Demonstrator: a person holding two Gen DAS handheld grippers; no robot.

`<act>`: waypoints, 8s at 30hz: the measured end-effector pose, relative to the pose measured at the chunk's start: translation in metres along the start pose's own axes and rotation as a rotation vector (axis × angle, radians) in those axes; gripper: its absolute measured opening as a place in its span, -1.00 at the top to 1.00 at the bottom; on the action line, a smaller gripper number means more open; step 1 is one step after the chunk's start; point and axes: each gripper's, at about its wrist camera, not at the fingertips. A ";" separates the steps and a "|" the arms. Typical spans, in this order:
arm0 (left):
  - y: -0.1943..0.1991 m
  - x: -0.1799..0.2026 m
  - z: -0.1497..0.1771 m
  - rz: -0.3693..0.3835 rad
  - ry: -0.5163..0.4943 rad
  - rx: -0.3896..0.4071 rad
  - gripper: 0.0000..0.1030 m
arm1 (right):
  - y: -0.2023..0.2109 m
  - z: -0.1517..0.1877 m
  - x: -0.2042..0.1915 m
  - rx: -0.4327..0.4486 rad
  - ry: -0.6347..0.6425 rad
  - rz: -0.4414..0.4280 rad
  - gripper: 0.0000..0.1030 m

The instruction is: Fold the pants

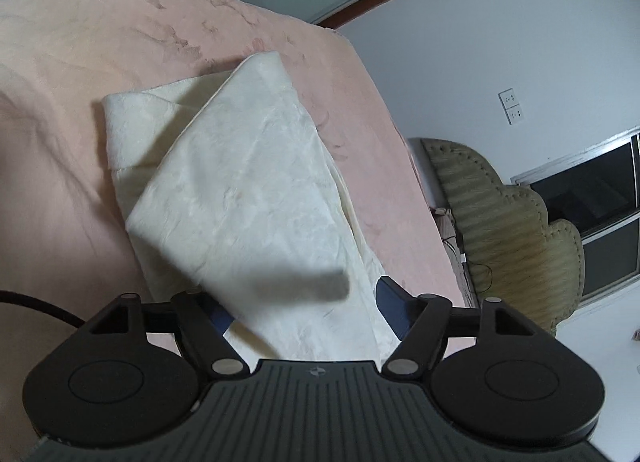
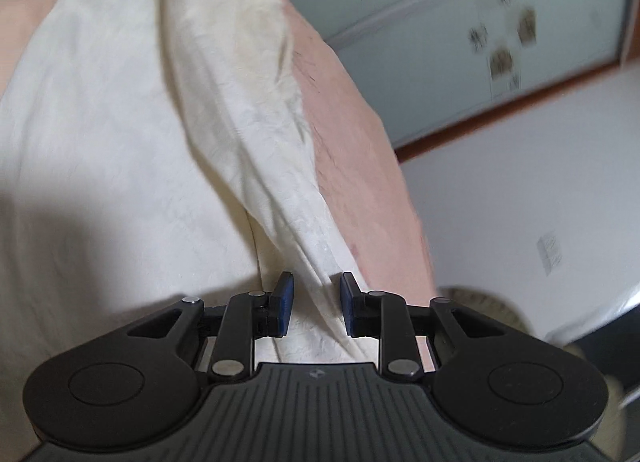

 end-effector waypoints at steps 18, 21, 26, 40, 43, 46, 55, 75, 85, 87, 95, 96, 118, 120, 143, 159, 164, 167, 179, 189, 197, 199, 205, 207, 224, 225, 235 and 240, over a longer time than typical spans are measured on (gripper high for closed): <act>0.030 0.028 -0.016 -0.181 -0.303 0.168 0.91 | 0.070 -0.007 0.025 0.057 -0.411 -0.437 0.84; 0.024 0.014 -0.011 -0.257 -0.302 0.136 0.91 | 0.077 -0.008 0.008 0.045 -0.427 -0.489 0.84; 0.027 0.010 -0.005 -0.286 -0.334 0.157 0.91 | 0.084 -0.004 0.013 0.058 -0.508 -0.540 0.84; 0.015 0.015 0.003 -0.418 -0.375 0.149 0.81 | 0.097 0.015 0.009 0.081 -0.665 -0.649 0.84; 0.008 0.017 0.004 -0.464 -0.399 0.138 0.57 | 0.091 0.020 0.006 0.097 -0.734 -0.647 0.84; 0.011 0.025 0.010 -0.501 -0.416 0.155 0.50 | 0.091 0.025 0.005 0.112 -0.788 -0.646 0.83; 0.045 0.063 0.037 -0.537 -0.401 0.341 0.24 | 0.099 0.035 0.008 0.131 -0.865 -0.629 0.78; -0.070 0.150 0.177 -0.018 -1.036 -0.176 0.15 | 0.149 0.318 0.071 -0.350 -1.779 -0.027 -0.34; -0.098 0.166 0.226 0.064 -1.201 -0.243 0.15 | 0.100 0.338 0.108 -0.403 -1.694 -0.208 -0.35; -0.104 0.166 0.229 0.048 -1.211 -0.248 0.15 | 0.088 0.344 0.119 -0.431 -1.654 -0.172 -0.35; -0.118 0.169 0.238 0.022 -1.266 -0.229 0.15 | 0.083 0.295 0.147 -0.367 -1.545 -0.009 -0.36; -0.120 0.169 0.240 0.020 -1.274 -0.224 0.15 | 0.078 0.287 0.152 -0.332 -1.545 -0.024 -0.36; -0.139 0.156 0.250 0.023 -1.361 -0.153 -0.07 | -0.045 0.259 0.186 -0.419 -1.579 -0.130 0.78; -0.139 0.155 0.251 0.023 -1.362 -0.149 -0.07 | -0.028 0.278 0.184 -0.317 -1.719 -0.145 0.81; -0.131 0.172 0.306 -0.140 -1.696 0.095 -0.09 | 0.140 0.400 0.079 0.543 -2.467 -0.226 0.87; -0.154 0.161 0.358 -0.182 -2.066 0.213 0.15 | 0.173 0.398 0.098 0.661 -2.371 -0.209 0.87; -0.149 0.169 0.345 -0.149 -1.936 0.150 0.77 | 0.177 0.406 0.093 0.576 -2.395 -0.172 0.87; -0.137 0.177 0.328 -0.084 -1.826 0.067 0.82 | 0.166 0.417 0.087 0.528 -2.459 -0.197 0.87; -0.091 0.235 0.253 0.001 -1.415 0.337 0.87 | 0.205 0.378 0.140 0.631 -2.046 -0.024 0.87; -0.133 0.173 0.330 -0.031 -1.694 -0.115 0.82 | 0.215 0.432 0.026 0.144 -2.377 0.024 0.86; -0.133 0.174 0.325 -0.025 -1.676 -0.131 0.82 | 0.236 0.420 0.029 0.056 -2.278 0.126 0.87; -0.129 0.173 0.326 -0.018 -1.683 -0.123 0.82 | 0.238 0.421 0.029 0.032 -2.267 0.111 0.87; -0.134 0.173 0.324 -0.032 -1.671 -0.139 0.80 | 0.221 0.423 0.031 0.027 -2.312 -0.041 0.86; -0.134 0.176 0.325 -0.040 -1.673 -0.125 0.70 | 0.218 0.419 0.030 0.037 -2.333 -0.077 0.84; -0.151 0.204 0.258 0.049 -1.230 -0.339 0.69 | 0.200 0.383 0.017 0.098 -2.392 -0.302 -0.22; -0.151 0.205 0.259 0.047 -1.235 -0.334 0.69 | 0.201 0.379 0.019 0.091 -2.378 -0.299 -0.29; -0.146 0.203 0.263 0.054 -1.250 -0.317 0.71 | 0.173 0.368 0.024 0.173 -2.418 -0.321 -0.29; -0.145 0.203 0.265 0.050 -1.267 -0.307 0.71 | 0.174 0.395 0.034 0.186 -2.455 -0.024 -0.27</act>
Point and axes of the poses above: each gripper's, at about its wrist camera, not at the fingertips, and y roughly against the way its jaws point, x to its right, z to its underside, and after that the axes turned 8 degrees about -x, right-handed
